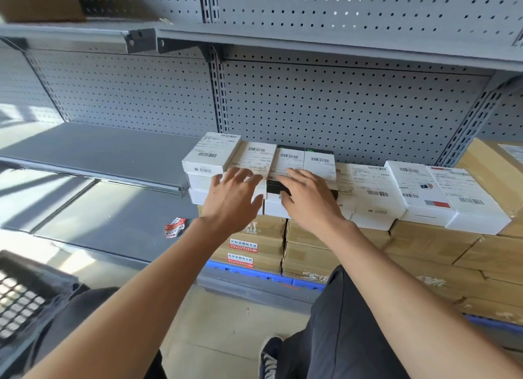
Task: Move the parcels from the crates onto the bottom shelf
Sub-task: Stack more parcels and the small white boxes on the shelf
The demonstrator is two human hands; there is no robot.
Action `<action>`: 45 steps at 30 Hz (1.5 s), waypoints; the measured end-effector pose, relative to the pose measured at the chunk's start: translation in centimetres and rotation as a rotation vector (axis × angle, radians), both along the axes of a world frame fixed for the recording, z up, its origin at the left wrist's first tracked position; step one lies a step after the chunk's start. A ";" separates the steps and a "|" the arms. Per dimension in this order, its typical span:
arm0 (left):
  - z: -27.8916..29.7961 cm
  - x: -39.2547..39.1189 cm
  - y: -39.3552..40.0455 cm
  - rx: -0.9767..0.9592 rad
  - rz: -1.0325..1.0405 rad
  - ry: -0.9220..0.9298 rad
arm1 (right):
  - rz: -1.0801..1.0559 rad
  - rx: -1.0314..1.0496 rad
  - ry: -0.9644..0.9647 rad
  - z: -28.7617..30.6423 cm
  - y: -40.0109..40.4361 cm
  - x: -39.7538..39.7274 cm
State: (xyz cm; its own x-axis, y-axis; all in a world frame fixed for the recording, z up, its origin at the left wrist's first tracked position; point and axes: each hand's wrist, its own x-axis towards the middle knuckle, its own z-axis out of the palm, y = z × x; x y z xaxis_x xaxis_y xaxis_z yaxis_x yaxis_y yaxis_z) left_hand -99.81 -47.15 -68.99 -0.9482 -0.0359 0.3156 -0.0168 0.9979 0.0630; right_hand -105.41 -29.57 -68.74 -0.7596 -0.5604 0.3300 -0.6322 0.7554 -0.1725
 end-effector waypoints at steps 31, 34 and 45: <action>-5.4 37.5 -29.6 0.286 0.853 -0.086 | 0.760 0.224 -0.290 -4.0 -39.3 25.4; -7.3 40.1 -31.6 0.310 0.927 -0.092 | 0.784 0.278 -0.359 -5.9 -42.2 27.2; -17.8 39.4 -39.7 0.555 1.029 -0.268 | 0.723 0.471 -0.584 -18.7 -52.3 27.4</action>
State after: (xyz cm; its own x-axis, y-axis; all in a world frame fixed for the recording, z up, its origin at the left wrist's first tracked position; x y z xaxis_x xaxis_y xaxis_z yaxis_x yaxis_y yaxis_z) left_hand -60.39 -86.88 -86.75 -0.4282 -0.8842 -0.1865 -0.8691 0.3464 0.3530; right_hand -77.99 -81.90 -87.43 -0.1628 -0.9221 -0.3510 -0.8734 0.3002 -0.3835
